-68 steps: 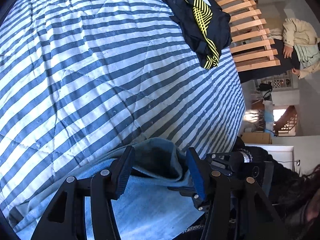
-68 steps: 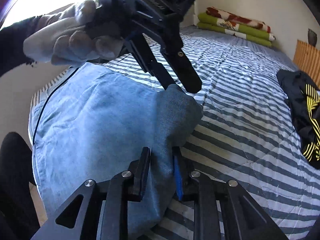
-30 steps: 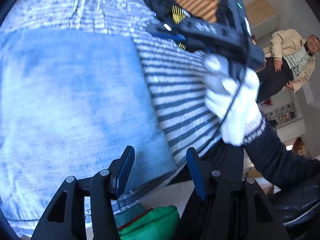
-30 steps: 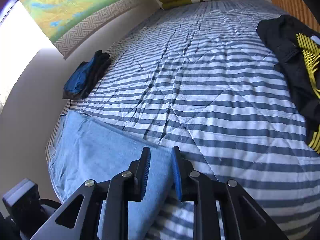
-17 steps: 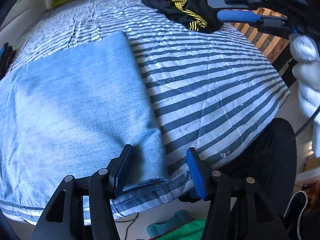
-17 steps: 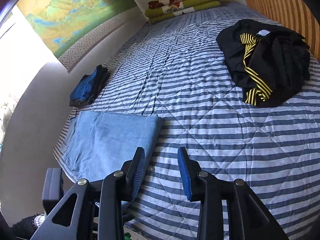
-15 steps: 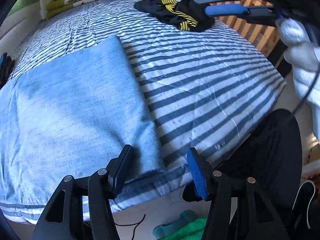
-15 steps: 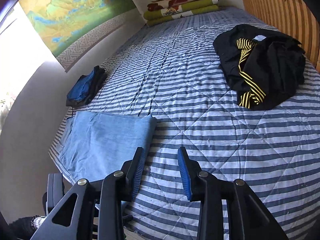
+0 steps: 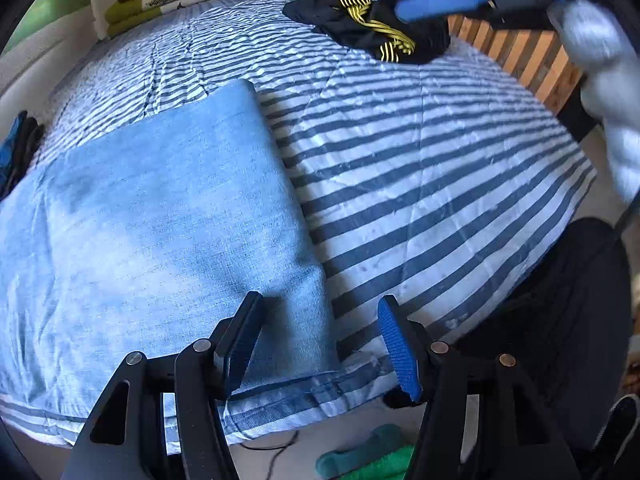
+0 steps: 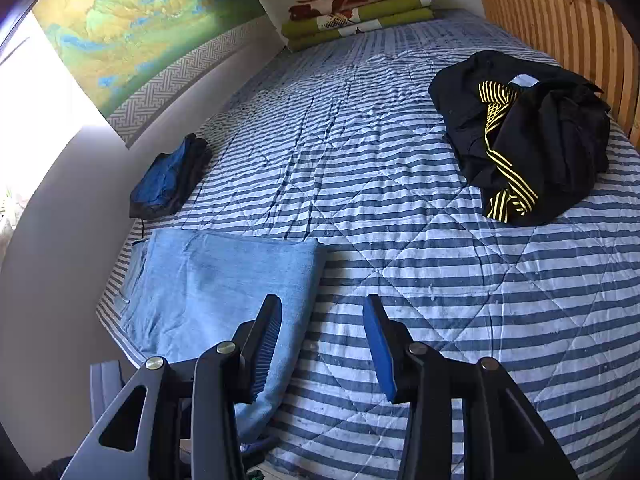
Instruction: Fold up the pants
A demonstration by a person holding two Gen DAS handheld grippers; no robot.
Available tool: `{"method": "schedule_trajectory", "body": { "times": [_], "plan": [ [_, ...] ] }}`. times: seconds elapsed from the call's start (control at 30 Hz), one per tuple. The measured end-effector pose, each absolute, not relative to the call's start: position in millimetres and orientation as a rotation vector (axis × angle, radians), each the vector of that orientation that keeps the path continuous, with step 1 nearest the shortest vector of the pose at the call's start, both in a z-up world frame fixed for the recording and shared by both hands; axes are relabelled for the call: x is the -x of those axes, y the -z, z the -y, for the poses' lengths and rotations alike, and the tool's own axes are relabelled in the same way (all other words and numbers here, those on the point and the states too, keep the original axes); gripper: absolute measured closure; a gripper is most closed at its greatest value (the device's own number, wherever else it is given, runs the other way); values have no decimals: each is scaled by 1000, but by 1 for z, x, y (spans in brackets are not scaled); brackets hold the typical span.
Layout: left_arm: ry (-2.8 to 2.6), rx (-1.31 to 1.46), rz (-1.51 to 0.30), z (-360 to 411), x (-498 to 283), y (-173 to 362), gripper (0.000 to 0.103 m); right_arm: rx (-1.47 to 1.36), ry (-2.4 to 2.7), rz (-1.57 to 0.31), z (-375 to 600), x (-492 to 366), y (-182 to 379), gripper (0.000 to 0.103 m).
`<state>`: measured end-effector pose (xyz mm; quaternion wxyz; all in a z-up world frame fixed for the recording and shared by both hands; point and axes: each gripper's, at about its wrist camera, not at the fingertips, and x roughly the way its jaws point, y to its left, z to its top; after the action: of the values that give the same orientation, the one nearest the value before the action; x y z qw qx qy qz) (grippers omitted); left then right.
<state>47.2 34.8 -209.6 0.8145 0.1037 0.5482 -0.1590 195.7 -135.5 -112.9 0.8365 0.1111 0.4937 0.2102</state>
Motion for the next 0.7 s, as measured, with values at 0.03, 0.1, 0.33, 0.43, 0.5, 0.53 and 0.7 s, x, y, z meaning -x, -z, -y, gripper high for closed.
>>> {"method": "schedule_trajectory", "body": {
  "times": [0.03,0.1,0.33,0.43,0.5,0.53,0.7],
  "plan": [
    [337,-261,-1150,-32,-41,213,40,-227,-447,-1065,132,-203,119,64],
    [341,-290,-1106,-31,-35,214,40,-238,-453,-1107,128,-215,133,64],
    [412,-164,-1155,-66,-43,200,79,-300,-525,-1252,92,-252,191,64],
    [437,-37,-1171,-82,-49,197,82,-327,-543,-1305,74,-266,213,64],
    [444,30,-1174,-91,-49,197,83,-304,-539,-1315,64,-271,223,64],
    [446,53,-1173,-93,-50,196,84,-298,-544,-1322,59,-272,227,64],
    [466,143,-1135,-107,-46,182,86,-332,-566,-1325,53,-276,224,85]
  ]
}}
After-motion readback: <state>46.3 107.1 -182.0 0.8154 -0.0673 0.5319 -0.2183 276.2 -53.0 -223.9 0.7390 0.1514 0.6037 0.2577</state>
